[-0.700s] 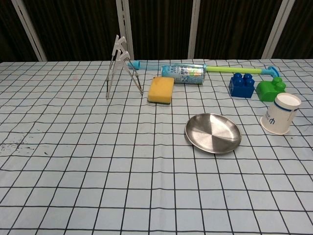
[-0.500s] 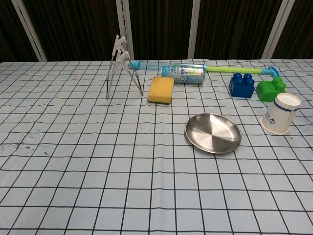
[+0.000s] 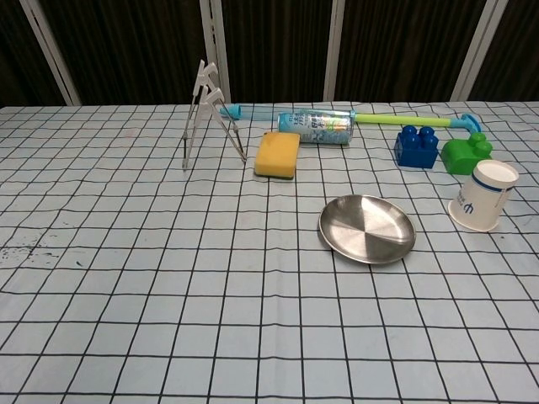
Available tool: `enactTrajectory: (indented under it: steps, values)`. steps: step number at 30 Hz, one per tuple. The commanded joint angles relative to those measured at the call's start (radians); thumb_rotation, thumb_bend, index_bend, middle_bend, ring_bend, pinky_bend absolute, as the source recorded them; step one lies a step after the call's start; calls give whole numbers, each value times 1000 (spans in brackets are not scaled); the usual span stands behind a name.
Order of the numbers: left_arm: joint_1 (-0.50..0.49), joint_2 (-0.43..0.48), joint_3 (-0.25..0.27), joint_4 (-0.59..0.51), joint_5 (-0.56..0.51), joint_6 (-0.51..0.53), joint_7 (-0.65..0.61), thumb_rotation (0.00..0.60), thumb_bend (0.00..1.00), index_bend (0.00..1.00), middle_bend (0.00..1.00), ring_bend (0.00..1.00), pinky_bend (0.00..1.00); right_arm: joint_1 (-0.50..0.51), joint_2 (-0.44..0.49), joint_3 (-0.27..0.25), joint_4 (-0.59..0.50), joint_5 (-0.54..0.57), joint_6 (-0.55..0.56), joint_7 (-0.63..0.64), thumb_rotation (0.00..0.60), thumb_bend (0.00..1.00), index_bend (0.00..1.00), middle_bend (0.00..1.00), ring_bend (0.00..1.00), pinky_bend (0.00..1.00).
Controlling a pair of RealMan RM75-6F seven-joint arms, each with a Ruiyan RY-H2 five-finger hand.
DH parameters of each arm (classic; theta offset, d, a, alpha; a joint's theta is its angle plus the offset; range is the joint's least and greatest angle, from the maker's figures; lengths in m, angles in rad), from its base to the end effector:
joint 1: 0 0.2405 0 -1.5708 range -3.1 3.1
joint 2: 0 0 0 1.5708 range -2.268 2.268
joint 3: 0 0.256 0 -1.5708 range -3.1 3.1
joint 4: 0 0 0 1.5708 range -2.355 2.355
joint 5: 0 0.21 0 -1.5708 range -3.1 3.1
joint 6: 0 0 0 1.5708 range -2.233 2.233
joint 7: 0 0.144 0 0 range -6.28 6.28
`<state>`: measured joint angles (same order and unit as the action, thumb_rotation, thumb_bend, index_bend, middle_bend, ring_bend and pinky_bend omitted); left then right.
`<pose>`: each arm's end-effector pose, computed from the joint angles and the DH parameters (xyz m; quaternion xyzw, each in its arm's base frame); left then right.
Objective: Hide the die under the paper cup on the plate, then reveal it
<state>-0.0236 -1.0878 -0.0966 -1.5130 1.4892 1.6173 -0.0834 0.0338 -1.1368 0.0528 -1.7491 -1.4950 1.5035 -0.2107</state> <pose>-0.3307 0.1701 0.2042 -0.5515 -0.3355 -0.4114 0.6435 -0.2897 -0.1645 0.1455 0.5942 -0.3821 0.3622 0.6080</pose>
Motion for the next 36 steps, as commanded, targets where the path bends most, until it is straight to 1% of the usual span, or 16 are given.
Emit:
enactTrajectory:
  steps: [1,3,5,10,16,22,26,31,36]
  values:
    - [1,3,5,-9,4,0,9,600,697,213,0,0,118,15,-35,12,11,45,-41,48,600,165,306,109,52,0]
    - [0,3,7,-11,7,-2,12,600,697,213,0,0,118,34,-50,22,20,81,-90,96,600,165,341,109,59,0]
    - [-2,4,8,-10,7,-8,13,600,697,213,0,0,118,54,-56,30,31,104,-130,106,600,165,374,109,67,0]
    - [-6,6,2,-6,-8,-20,2,600,697,213,0,0,119,115,-92,57,55,172,-226,50,600,165,401,109,78,0]
    - [-9,7,-2,-4,-16,-27,-2,600,697,213,0,0,118,196,-148,105,80,286,-327,-46,600,164,414,110,80,0]
    - [-13,6,-1,-4,-20,-38,8,600,697,213,0,0,118,243,-192,136,101,392,-372,-118,600,165,426,111,82,0]
    - [-16,5,-1,-5,-22,-45,13,600,697,213,0,0,118,263,-212,140,129,440,-394,-150,600,165,426,111,83,0]
    - [-17,3,-3,-4,-27,-46,19,600,697,213,0,0,118,271,-233,137,167,485,-414,-149,600,164,427,111,82,0]
    - [-23,-1,-3,-5,-30,-56,32,600,697,213,0,0,118,268,-245,131,192,497,-418,-124,600,164,427,111,82,0]
